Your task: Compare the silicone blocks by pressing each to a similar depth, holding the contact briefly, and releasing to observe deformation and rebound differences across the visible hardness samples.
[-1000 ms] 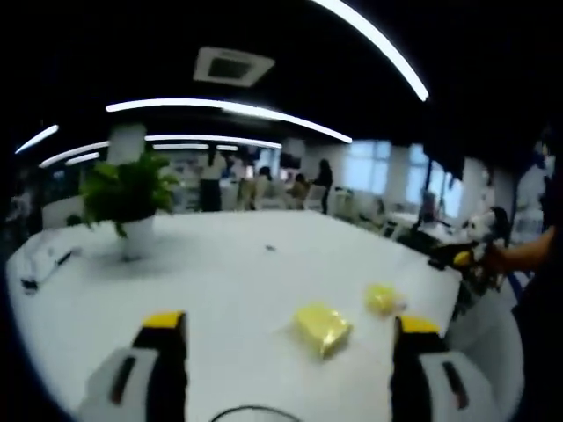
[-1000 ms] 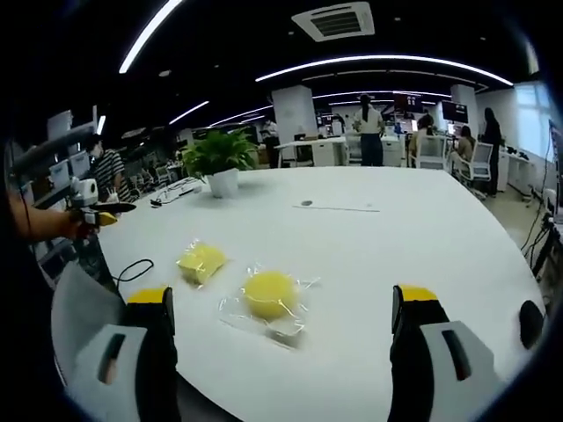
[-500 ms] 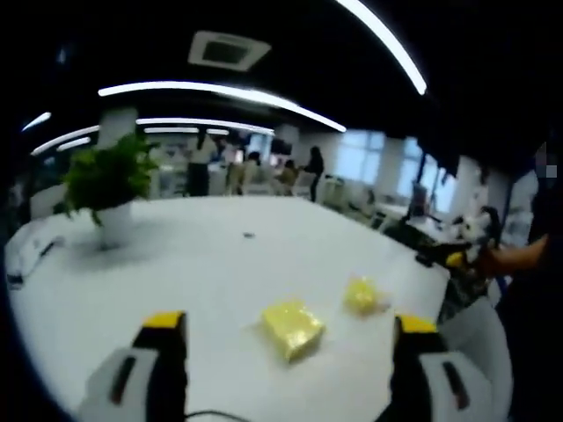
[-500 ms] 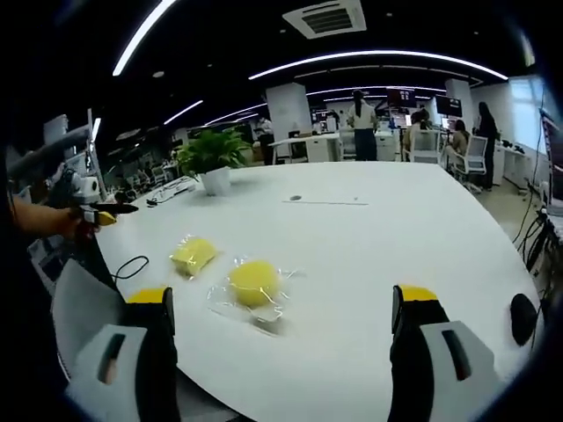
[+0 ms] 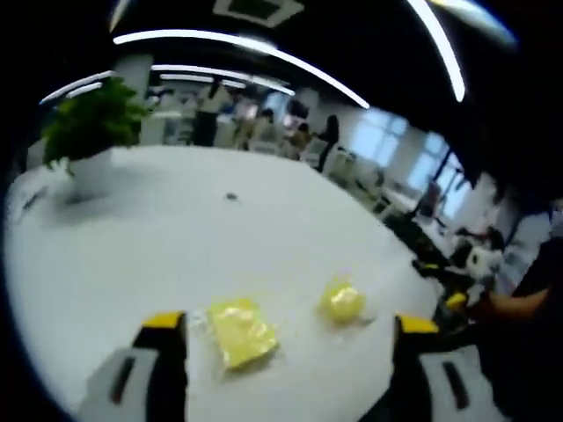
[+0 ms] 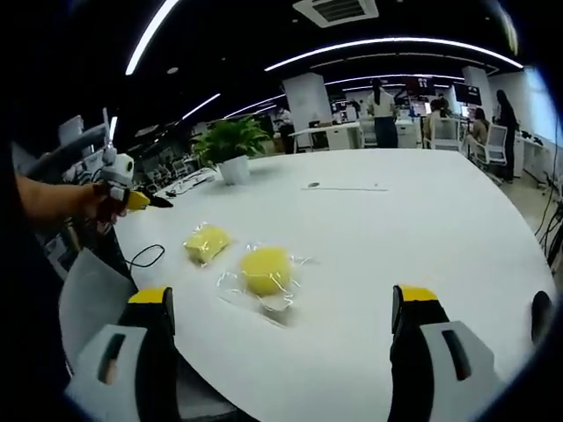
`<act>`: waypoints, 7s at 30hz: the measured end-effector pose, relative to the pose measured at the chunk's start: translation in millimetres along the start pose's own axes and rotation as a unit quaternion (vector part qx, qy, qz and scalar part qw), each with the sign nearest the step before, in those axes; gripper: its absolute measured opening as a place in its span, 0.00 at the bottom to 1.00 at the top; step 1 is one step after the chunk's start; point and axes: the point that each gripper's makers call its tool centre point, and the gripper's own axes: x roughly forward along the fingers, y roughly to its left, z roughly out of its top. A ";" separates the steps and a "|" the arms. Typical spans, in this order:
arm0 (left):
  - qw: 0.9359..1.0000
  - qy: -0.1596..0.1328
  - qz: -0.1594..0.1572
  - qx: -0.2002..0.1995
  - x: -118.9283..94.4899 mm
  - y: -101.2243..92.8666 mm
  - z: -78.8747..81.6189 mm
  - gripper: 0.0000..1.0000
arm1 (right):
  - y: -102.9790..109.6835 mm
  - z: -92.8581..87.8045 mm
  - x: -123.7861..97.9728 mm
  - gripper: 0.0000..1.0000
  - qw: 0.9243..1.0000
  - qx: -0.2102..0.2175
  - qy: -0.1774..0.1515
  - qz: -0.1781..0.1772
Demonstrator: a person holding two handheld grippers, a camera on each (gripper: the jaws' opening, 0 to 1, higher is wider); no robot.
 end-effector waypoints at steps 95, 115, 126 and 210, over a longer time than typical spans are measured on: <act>0.989 0.075 -0.124 0.013 135.9 -93.6 -8.6 0.00 | 32.4 7.7 -10.6 0.96 0.996 0.071 -0.038 -0.029; 0.983 0.003 -0.138 0.123 100.7 -124.5 77.8 0.00 | 39.2 51.5 -2.6 0.96 0.997 0.048 -0.057 -0.004; 0.974 -0.009 -0.176 0.141 71.9 -156.1 129.8 0.00 | 19.3 100.5 -5.5 0.96 0.996 0.010 -0.090 0.004; 0.944 -0.035 -0.248 0.216 -13.0 -216.7 126.8 0.00 | 143.9 159.7 29.9 0.02 0.928 -0.011 0.036 0.371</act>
